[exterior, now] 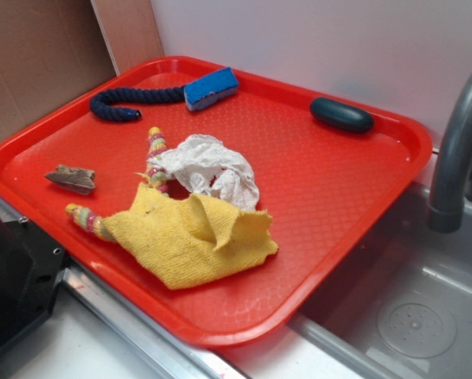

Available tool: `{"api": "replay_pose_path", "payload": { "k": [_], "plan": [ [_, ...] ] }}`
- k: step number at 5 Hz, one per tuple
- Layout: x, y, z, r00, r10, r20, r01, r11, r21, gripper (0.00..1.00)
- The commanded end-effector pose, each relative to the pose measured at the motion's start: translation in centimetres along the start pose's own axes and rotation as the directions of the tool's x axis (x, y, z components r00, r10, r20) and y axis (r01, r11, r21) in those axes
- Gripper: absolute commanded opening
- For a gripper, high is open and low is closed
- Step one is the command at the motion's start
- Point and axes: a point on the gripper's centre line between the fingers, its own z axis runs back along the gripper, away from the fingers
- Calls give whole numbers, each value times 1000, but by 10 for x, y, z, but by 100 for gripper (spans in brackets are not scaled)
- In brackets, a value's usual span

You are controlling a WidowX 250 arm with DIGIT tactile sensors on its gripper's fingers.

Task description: Grab the yellow cloth.

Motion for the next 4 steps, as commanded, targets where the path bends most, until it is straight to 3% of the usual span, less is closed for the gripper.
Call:
{"api": "replay_pose_path", "payload": {
  "k": [1,2,3,4],
  "plan": [
    [0,0,0,1000,0,0,0,1000,0,100],
    [38,-50,-55,970,-239,45,243,964,-106,100],
    [43,-100,-107,873,-488,-7,488,873,20,100],
    [18,-147,-148,722,-692,-6,690,720,65,100]
  ]
}}
